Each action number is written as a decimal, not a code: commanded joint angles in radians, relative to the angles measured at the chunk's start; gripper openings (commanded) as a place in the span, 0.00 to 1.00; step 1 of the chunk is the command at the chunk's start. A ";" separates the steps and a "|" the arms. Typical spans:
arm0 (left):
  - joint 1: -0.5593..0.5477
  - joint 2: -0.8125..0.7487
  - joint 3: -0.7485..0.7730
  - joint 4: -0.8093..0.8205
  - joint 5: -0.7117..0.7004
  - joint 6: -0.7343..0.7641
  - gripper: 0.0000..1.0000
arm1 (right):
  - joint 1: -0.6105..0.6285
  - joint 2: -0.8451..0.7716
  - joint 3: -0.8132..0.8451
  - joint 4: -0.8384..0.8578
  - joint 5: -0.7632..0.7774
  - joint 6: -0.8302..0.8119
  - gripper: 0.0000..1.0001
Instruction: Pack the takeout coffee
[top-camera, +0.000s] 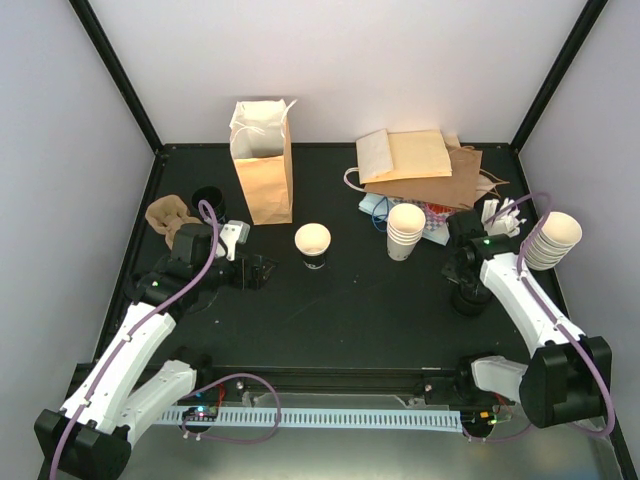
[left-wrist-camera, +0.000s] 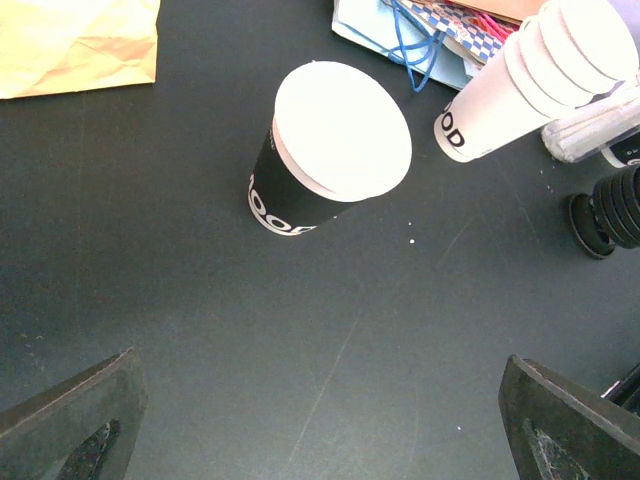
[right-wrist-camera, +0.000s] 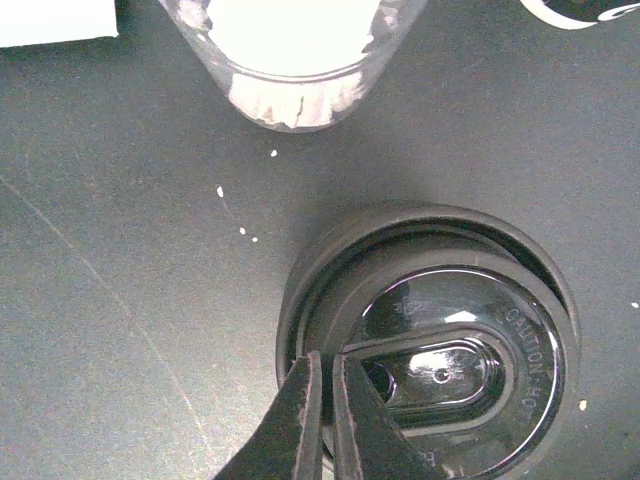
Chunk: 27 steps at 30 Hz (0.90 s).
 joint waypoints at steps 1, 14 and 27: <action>0.007 -0.008 0.005 0.014 0.018 0.013 0.99 | 0.005 -0.019 0.016 0.005 0.058 0.000 0.02; 0.007 -0.009 0.001 0.018 0.022 0.012 0.99 | -0.029 0.036 -0.036 0.071 -0.013 0.006 0.04; 0.007 -0.003 0.000 0.026 0.029 0.013 0.99 | -0.029 -0.045 -0.036 0.041 0.003 0.008 0.80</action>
